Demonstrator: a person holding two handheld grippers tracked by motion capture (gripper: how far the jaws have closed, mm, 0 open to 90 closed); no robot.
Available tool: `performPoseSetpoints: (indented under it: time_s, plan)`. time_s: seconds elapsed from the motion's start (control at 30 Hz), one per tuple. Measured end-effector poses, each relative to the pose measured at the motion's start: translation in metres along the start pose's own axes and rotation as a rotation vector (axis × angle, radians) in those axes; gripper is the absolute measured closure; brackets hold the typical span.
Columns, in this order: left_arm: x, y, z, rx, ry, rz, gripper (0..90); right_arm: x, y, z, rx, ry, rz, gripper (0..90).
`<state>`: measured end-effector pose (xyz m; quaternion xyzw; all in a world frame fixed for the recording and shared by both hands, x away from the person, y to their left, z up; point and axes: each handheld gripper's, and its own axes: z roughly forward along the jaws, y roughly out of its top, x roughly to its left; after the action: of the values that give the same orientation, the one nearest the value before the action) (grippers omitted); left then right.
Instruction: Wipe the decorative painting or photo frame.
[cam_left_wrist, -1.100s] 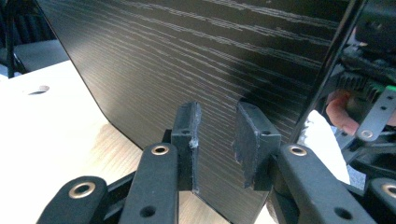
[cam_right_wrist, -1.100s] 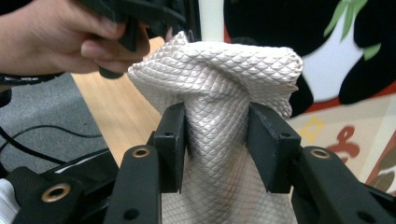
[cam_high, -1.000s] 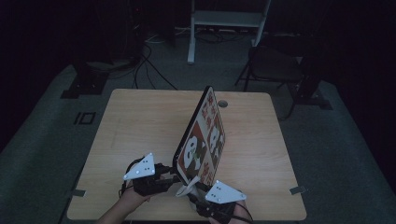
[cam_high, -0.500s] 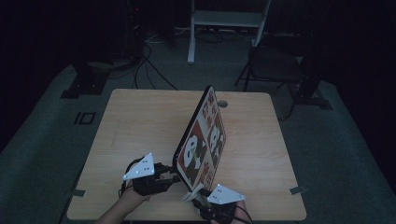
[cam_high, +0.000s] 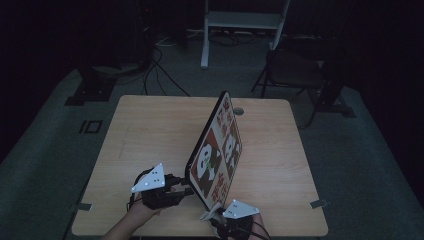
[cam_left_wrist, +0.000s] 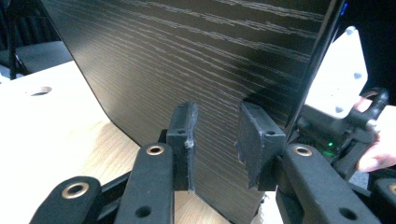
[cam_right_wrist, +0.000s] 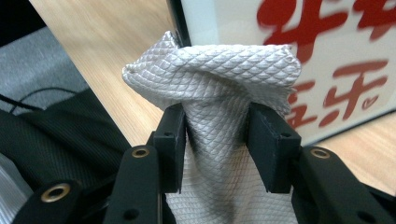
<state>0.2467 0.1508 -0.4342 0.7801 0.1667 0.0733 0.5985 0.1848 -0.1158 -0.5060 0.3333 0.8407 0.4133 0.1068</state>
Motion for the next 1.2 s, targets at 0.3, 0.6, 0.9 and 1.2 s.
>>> performPoseSetpoints:
  time_s: [0.3, 0.6, 0.9, 1.2]
  plan:
    - [0.002, -0.001, 0.0, -0.001, 0.007, -0.001, 61.7, -0.006, -0.013, 0.007, 0.066, 0.02, 0.033, 65.7]
    - [0.005, -0.001, -0.005, 0.013, -0.01, -0.001, 53.8, -0.011, -0.008, -0.007, 0.078, 0.071, 0.069, 79.3]
    - [0.002, 0.003, -0.015, -0.002, -0.03, -0.022, 48.6, -0.029, 0.013, -0.051, -0.086, 0.02, 0.111, 79.3]
    - [-0.003, 0.005, -0.018, 0.008, -0.015, -0.068, 45.8, -0.044, 0.049, -0.084, -0.24, -0.047, 0.098, 79.3]
